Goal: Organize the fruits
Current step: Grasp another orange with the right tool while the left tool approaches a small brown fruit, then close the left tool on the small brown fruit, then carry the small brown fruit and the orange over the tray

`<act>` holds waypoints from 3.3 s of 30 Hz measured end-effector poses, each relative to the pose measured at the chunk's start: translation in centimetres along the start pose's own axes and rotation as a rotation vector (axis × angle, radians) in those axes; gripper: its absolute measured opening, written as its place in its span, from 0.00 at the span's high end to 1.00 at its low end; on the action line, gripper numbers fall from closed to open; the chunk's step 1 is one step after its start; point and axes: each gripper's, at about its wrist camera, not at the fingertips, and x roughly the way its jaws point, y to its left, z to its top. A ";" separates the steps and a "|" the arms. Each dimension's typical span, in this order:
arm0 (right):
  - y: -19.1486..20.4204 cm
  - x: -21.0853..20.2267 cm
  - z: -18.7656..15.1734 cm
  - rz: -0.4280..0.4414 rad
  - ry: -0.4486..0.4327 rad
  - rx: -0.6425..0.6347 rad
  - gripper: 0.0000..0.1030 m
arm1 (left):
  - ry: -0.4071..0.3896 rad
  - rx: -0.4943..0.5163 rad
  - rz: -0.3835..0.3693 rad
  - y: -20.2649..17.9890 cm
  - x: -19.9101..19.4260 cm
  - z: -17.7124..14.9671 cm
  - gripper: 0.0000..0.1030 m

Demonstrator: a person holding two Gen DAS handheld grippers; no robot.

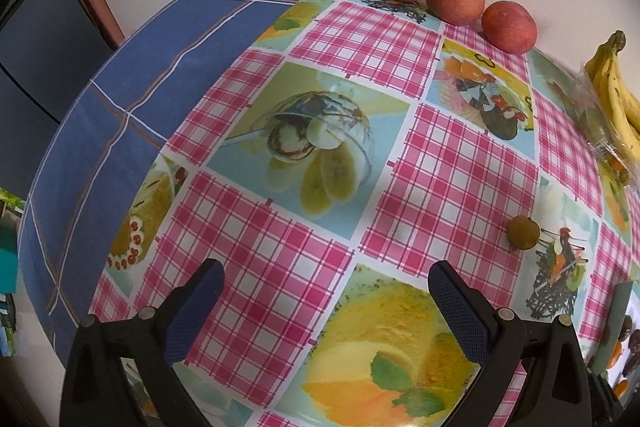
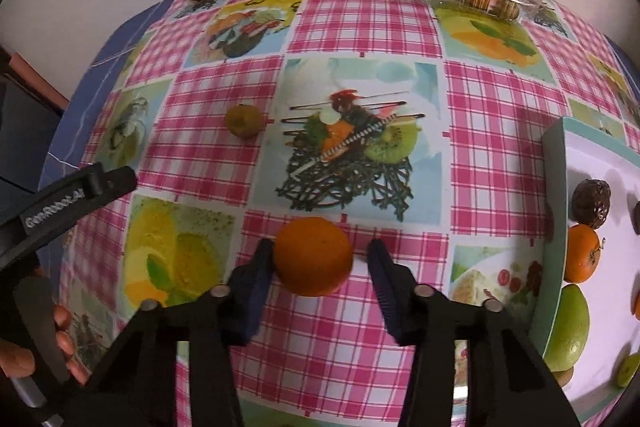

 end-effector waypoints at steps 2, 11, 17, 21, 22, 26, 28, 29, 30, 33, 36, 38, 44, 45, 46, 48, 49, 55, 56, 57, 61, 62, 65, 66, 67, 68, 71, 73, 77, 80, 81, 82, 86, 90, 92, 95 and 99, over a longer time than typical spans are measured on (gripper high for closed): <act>0.0 0.0 0.0 0.011 0.001 -0.001 0.60 | -0.001 -0.002 -0.004 0.1 0.0 0.0 0.00; -1.3 -0.6 0.2 0.011 -0.016 0.029 0.61 | -0.032 0.003 -0.051 -0.8 -0.1 0.2 0.00; -4.1 -1.1 0.4 -0.006 -0.026 0.090 0.61 | -0.060 0.014 -0.091 -1.8 -0.4 0.2 0.00; -6.2 -1.8 0.6 -0.026 -0.043 0.129 0.61 | -0.084 0.007 -0.123 -1.9 -0.5 0.6 0.00; -6.7 -2.1 0.7 -0.030 -0.048 0.140 0.61 | -0.091 0.006 -0.132 -2.1 -0.6 0.6 0.00; -8.5 -2.7 0.9 -0.030 -0.059 0.179 0.61 | -0.068 -0.004 -0.223 -2.6 -0.6 0.8 0.00; -9.5 -3.0 0.9 -0.032 -0.064 0.200 0.61 | -0.061 -0.034 -0.255 -2.9 -0.4 0.9 0.00; -9.8 -3.1 1.0 -0.032 -0.066 0.205 0.61 | -0.061 -0.029 -0.258 -3.1 -0.4 1.0 0.00; -10.0 -3.2 1.0 -0.033 -0.068 0.210 0.61 | -0.065 -0.017 -0.256 -3.5 -0.3 1.1 0.01; -10.3 -3.3 1.0 -0.038 -0.069 0.211 0.61 | -0.073 0.002 -0.266 -4.4 -0.1 1.3 0.11; -10.4 -3.4 1.0 -0.035 -0.067 0.209 0.61 | -0.066 0.028 -0.299 -5.4 0.0 1.5 0.21; -10.2 -3.3 1.1 -0.036 -0.067 0.203 0.61 | -0.068 0.046 -0.316 -6.2 0.0 1.5 0.25; -10.3 -3.1 1.2 -0.034 -0.064 0.201 0.61 | -0.065 0.101 -0.351 -8.4 0.4 1.0 0.52; -10.4 -3.1 1.2 -0.032 -0.065 0.202 0.61 | -0.066 0.106 -0.351 -8.5 0.5 1.0 0.54; -10.4 -3.1 1.2 -0.033 -0.065 0.202 0.61 | -0.066 0.109 -0.347 -8.7 0.6 0.9 0.56; -10.2 -3.1 1.1 -0.038 -0.065 0.201 0.61 | -0.064 0.111 -0.341 -8.8 0.9 0.8 0.61; -10.1 -3.1 1.1 -0.041 -0.065 0.198 0.61 | -0.063 0.111 -0.339 -8.8 1.0 0.8 0.63; -9.6 -3.0 1.0 -0.037 -0.059 0.179 0.61 | -0.070 0.107 -0.343 -9.0 0.8 0.6 0.75; -9.5 -3.0 1.0 -0.036 -0.060 0.178 0.61 | -0.070 0.112 -0.337 -9.0 0.8 0.7 0.75; -9.4 -3.1 1.0 -0.036 -0.060 0.176 0.61 | -0.069 0.111 -0.339 -9.0 0.8 0.7 0.75; -9.3 -3.3 1.0 -0.034 -0.062 0.167 0.61 | -0.057 0.094 -0.358 -8.8 0.4 0.7 0.75; -9.3 -3.3 1.0 -0.032 -0.063 0.166 0.61 | -0.059 0.090 -0.366 -8.7 0.2 0.8 0.75; -9.4 -3.7 1.0 -0.027 -0.071 0.165 0.61 | -0.077 0.087 -0.375 -8.9 -1.0 0.9 0.75; -9.4 -3.9 1.0 -0.024 -0.076 0.164 0.61 | -0.085 0.087 -0.377 -8.9 -1.6 0.9 0.75; -9.4 -4.1 1.0 -0.022 -0.079 0.163 0.61 | -0.090 0.083 -0.383 -8.9 -2.0 0.9 0.75; -9.4 -4.4 0.9 -0.020 -0.085 0.162 0.61 | -0.092 0.078 -0.390 -8.9 -2.4 1.0 0.75; -9.6 -5.1 0.8 -0.018 -0.095 0.162 0.61 | -0.104 0.074 -0.402 -9.0 -3.4 1.0 0.75; -9.9 -5.6 0.8 -0.018 -0.104 0.167 0.61 | -0.114 0.074 -0.406 -9.0 -4.2 1.0 0.75; -10.4 -6.6 0.5 -0.011 -0.120 0.174 0.61 | -0.110 0.060 -0.427 -8.9 -5.0 0.7 0.75; -11.0 -6.9 0.4 -0.015 -0.125 0.182 0.61 | -0.110 0.070 -0.423 -9.4 -5.6 0.3 0.75; -11.3 -7.1 0.4 -0.011 -0.125 0.189 0.61 | -0.111 0.076 -0.422 -9.6 -5.9 0.2 0.75; -11.5 -7.2 0.3 -0.007 -0.126 0.195 0.61 | -0.111 0.080 -0.423 -9.9 -6.1 0.0 0.75; -12.3 -7.8 0.0 -0.004 -0.135 0.203 0.61 | -0.110 0.096 -0.428 -11.2 -7.0 -0.5 0.75; -14.2 -8.8 -0.6 -0.026 -0.147 0.230 0.61 | -0.127 0.126 -0.419 -13.1 -8.3 -1.1 0.75; -15.4 -9.3 -1.1 -0.036 -0.158 0.248 0.61 | -0.138 0.136 -0.420 -14.0 -8.9 -1.4 0.75; -17.3 -9.8 -1.6 -0.054 -0.167 0.285 0.61 | -0.160 0.157 -0.412 -15.4 -10.1 -1.9 0.75; -19.2 -10.2 -2.1 -0.086 -0.176 0.304 0.61 | -0.191 0.178 -0.412 -16.8 -11.6 -2.8 0.75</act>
